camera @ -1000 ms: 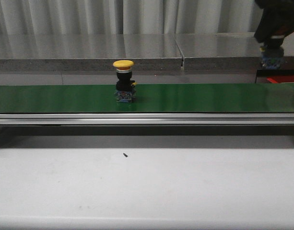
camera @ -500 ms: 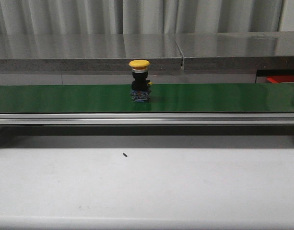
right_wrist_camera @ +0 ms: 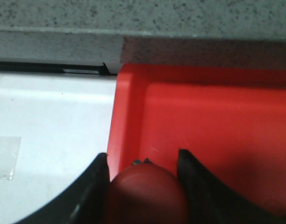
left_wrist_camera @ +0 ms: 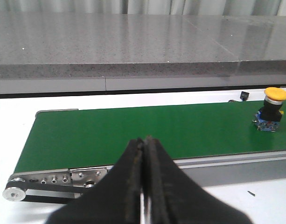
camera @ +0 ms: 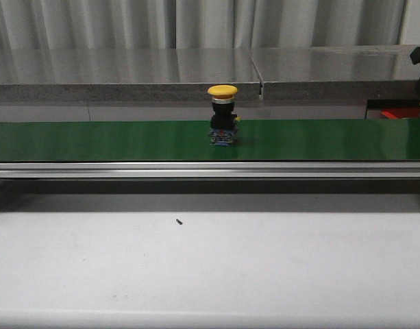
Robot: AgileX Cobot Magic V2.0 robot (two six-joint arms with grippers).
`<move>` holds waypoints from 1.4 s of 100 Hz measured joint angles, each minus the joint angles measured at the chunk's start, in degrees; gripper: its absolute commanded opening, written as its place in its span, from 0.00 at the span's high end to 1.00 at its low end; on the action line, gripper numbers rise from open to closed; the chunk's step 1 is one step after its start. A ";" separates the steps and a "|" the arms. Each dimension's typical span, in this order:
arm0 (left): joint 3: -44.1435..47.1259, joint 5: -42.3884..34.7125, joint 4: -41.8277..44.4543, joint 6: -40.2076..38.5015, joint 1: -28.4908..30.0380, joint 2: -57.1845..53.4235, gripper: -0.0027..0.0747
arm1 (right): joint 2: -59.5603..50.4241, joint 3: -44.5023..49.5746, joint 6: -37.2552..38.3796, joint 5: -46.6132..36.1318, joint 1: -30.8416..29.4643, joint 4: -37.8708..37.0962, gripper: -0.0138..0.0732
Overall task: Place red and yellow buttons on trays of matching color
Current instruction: 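Lift the red button and lower it into the red tray, then open the right gripper and move it back over the belt end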
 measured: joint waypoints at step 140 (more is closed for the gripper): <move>0.00 0.00 0.00 0.00 0.00 0.00 0.99 | -15.78 -1.49 0.14 15.73 0.19 -0.43 0.11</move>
